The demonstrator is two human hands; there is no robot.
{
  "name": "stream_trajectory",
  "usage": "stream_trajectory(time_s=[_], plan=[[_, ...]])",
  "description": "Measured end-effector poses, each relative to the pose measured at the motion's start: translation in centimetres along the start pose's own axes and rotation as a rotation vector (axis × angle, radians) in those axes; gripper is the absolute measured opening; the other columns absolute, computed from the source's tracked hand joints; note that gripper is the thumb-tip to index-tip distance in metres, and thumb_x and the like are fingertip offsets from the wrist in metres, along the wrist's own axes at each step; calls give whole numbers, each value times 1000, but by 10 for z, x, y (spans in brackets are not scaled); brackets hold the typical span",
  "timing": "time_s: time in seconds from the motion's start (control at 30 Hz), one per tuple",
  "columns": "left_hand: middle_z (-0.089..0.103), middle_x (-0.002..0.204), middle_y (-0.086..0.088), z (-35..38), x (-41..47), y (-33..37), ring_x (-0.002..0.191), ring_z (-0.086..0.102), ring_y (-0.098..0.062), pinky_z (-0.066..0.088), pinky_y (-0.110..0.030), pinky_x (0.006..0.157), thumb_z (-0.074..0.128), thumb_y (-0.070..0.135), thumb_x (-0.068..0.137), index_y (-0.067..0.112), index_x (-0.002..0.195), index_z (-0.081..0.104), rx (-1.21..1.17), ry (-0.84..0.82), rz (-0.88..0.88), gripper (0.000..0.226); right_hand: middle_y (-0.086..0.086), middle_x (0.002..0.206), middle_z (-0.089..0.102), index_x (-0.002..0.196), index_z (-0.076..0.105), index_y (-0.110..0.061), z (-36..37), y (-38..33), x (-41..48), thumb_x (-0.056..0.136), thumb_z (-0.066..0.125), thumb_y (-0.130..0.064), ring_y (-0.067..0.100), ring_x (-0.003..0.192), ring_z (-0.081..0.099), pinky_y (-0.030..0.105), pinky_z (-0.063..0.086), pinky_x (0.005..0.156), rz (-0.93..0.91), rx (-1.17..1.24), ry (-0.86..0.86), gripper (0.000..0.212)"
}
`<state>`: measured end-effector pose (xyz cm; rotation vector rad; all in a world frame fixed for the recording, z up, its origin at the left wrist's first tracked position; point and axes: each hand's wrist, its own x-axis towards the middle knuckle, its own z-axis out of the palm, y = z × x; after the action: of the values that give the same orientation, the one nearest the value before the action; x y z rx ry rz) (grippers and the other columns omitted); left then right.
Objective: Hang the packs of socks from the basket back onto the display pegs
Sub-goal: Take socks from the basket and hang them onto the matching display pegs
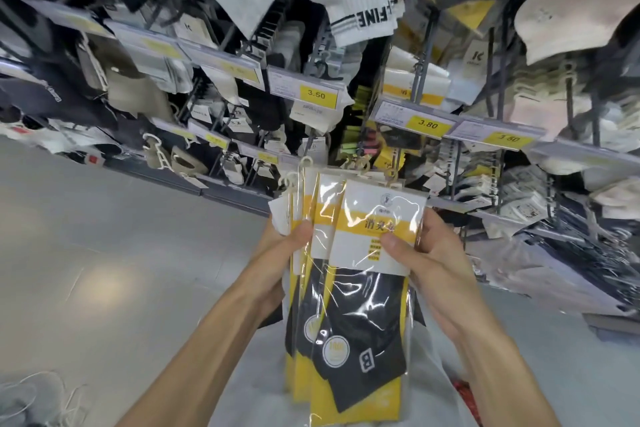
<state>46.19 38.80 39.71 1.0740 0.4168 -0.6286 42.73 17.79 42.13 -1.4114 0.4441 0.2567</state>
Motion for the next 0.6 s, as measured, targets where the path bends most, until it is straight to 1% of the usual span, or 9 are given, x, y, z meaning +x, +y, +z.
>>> stream_trajectory(time_s=[0.07, 0.17, 0.23, 0.27, 0.3, 0.33, 0.43, 0.53, 0.6], plan=[[79, 99, 2, 0, -1, -1, 88, 77, -18, 61, -29, 62, 78, 51, 63, 31, 115, 60, -4, 6, -22, 59, 2, 117, 72, 115, 65, -32, -4, 4, 2, 80, 76, -22, 24, 110, 68, 46, 50, 99, 31, 38, -66, 38], [80, 97, 0, -1, -2, -4, 85, 77, -20, 61, -30, 60, 70, 51, 62, 27, 121, 57, -23, 32, -56, 64, 7, 119, 71, 122, 61, -20, -9, 11, 1, 78, 71, -16, 26, 111, 67, 43, 55, 94, 68, 161, -77, 46], [80, 94, -4, -3, 0, -6, 80, 78, -22, 60, -31, 59, 79, 41, 66, 20, 123, 60, -26, 54, -85, 64, 11, 117, 72, 119, 65, -17, -13, 15, -1, 78, 68, -12, 27, 107, 69, 38, 59, 86, 81, 270, -52, 42], [80, 93, -7, -4, 1, -7, 79, 77, -23, 60, -31, 58, 84, 33, 68, 17, 121, 64, -19, 62, -93, 59, 13, 116, 72, 119, 65, -16, -14, 16, -1, 79, 67, -11, 28, 105, 70, 38, 59, 83, 92, 316, -36, 40], [79, 92, -9, -6, 4, -9, 77, 77, -24, 60, -32, 58, 84, 25, 70, 16, 117, 69, -13, 71, -96, 51, 14, 116, 72, 121, 64, -13, -16, 17, -1, 80, 65, -11, 29, 104, 70, 40, 60, 83, 105, 351, -15, 41], [79, 93, -11, -7, 6, -9, 77, 77, -26, 60, -32, 58, 78, 23, 69, 14, 115, 71, -8, 93, -101, 47, 15, 117, 71, 124, 61, -10, -20, 19, 0, 81, 64, -10, 30, 104, 70, 41, 60, 84, 115, 370, 10, 44], [78, 96, -16, -15, 12, -13, 77, 76, -31, 60, -36, 58, 72, 23, 67, 9, 120, 66, -36, 169, -110, 55, 17, 119, 70, 129, 57, -5, -39, 19, 5, 81, 65, -11, 31, 107, 69, 41, 59, 87, 109, 357, 106, 49], [78, 88, -14, -30, 16, -15, 70, 75, -30, 62, -37, 60, 74, 25, 66, 15, 101, 78, -56, 209, -63, 36, 16, 119, 70, 129, 57, -5, -70, 15, 15, 81, 67, -13, 31, 107, 69, 40, 59, 87, 54, 277, 193, 50], [78, 88, -13, -39, 17, -13, 71, 75, -29, 62, -37, 65, 74, 31, 63, 19, 92, 82, -58, 178, -51, 32, 13, 115, 72, 127, 57, -7, -92, 13, 27, 84, 68, -9, 29, 104, 70, 40, 58, 87, -2, 176, 248, 44]])
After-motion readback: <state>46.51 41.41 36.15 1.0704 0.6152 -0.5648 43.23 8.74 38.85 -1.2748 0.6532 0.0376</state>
